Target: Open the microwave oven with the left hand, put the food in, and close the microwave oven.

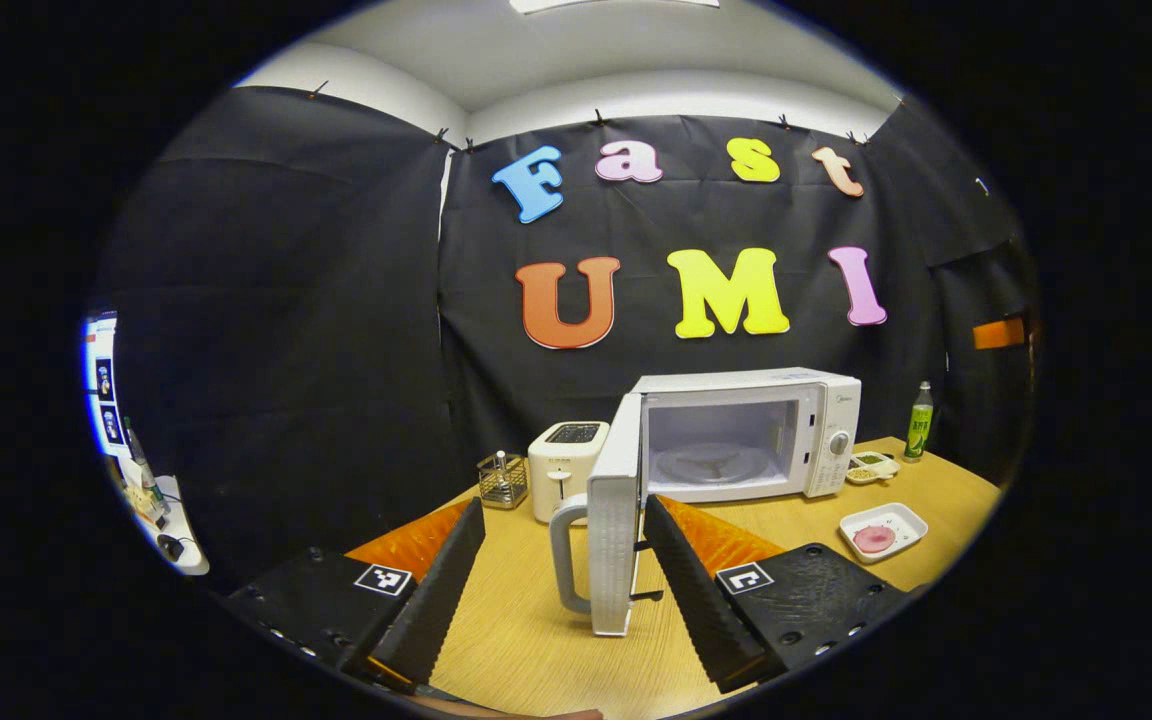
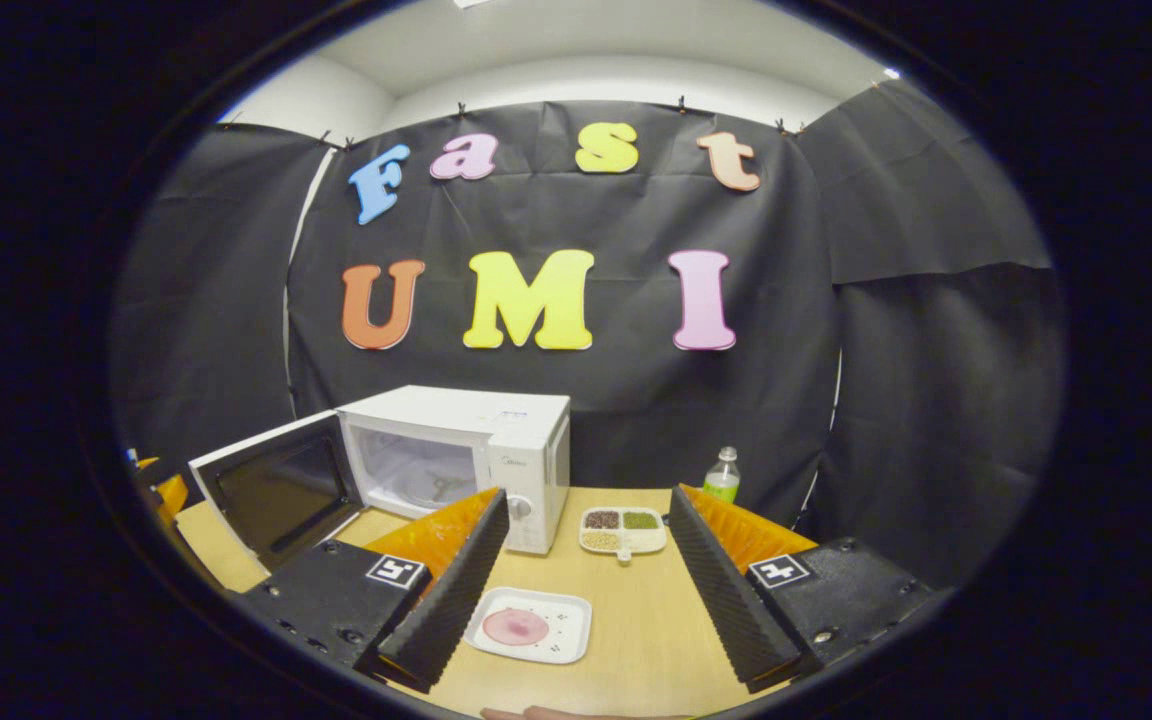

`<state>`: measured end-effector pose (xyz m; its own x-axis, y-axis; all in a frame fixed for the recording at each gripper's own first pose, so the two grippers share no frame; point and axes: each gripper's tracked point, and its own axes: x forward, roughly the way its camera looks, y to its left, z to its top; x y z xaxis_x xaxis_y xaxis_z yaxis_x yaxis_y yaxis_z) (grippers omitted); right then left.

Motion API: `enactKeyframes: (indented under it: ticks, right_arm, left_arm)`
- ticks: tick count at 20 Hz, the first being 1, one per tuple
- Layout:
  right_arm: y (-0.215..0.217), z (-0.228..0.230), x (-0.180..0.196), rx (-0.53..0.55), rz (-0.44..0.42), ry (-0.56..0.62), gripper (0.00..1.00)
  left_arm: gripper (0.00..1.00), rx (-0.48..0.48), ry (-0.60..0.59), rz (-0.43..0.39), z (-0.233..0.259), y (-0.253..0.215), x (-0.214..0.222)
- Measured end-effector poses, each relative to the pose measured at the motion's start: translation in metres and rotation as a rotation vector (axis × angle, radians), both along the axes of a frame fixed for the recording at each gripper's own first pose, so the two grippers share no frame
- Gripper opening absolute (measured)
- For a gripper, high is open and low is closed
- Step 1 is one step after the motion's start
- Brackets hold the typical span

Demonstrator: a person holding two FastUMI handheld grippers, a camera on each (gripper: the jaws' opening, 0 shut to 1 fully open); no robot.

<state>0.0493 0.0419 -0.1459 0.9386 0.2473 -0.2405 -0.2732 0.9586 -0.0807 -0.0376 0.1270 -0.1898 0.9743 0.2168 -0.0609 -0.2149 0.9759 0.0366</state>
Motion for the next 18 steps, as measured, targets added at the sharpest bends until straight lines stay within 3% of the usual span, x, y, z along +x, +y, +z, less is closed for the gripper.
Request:
enactKeyframes:
  ticks: [1,3,5,6,7,10,11,12,13,14,15,16,17,18]
  right_arm:
    - [-0.001,-0.006,0.010,-0.016,-0.005,0.028,0.95]
    - [-0.008,-0.025,0.029,-0.059,-0.022,0.111,1.00]
    - [-0.009,-0.052,0.043,-0.083,-0.012,0.234,0.95]
    - [-0.012,-0.069,0.048,-0.088,-0.009,0.308,1.00]
    - [-0.013,-0.088,0.053,-0.087,-0.006,0.382,0.94]
    - [-0.017,-0.138,0.062,-0.088,-0.004,0.584,0.99]
    - [-0.017,-0.152,0.062,-0.093,-0.004,0.641,0.94]
    - [-0.017,-0.164,0.066,-0.090,-0.003,0.682,0.82]
    - [-0.016,-0.176,0.068,-0.094,0.011,0.722,0.82]
    - [-0.012,-0.188,0.067,-0.093,0.037,0.771,0.92]
    - [-0.009,-0.202,0.065,-0.085,0.062,0.820,0.89]
    - [-0.008,-0.215,0.065,-0.072,0.057,0.869,0.78]
    - [-0.006,-0.228,0.062,-0.061,0.059,0.922,0.87]
    - [-0.005,-0.242,0.060,-0.060,0.059,0.977,0.75]
  left_arm:
    - [0.94,0.001,-0.016,0.003,0.012,-0.002,0.002]
    - [0.94,-0.011,-0.026,-0.009,0.027,-0.014,0.005]
    - [0.94,-0.022,-0.050,-0.013,0.046,-0.023,0.008]
    - [0.94,-0.023,-0.066,-0.016,0.055,-0.029,0.011]
    - [0.94,-0.018,-0.077,-0.014,0.063,-0.033,0.014]
    - [0.95,0.006,-0.099,-0.018,0.074,-0.050,0.016]
    - [0.95,0.010,-0.100,-0.028,0.075,-0.056,0.018]
    - [0.94,0.014,-0.094,-0.036,0.073,-0.061,0.020]
    - [0.95,0.009,-0.085,-0.043,0.071,-0.064,0.021]
    - [0.95,-0.009,-0.082,-0.054,0.069,-0.069,0.021]
    - [0.94,-0.036,-0.086,-0.067,0.070,-0.074,0.020]
    - [0.94,-0.059,-0.088,-0.069,0.071,-0.074,0.020]
    - [0.94,-0.069,-0.090,-0.068,0.071,-0.074,0.020]
    - [0.94,-0.068,-0.093,-0.058,0.071,-0.072,0.018]
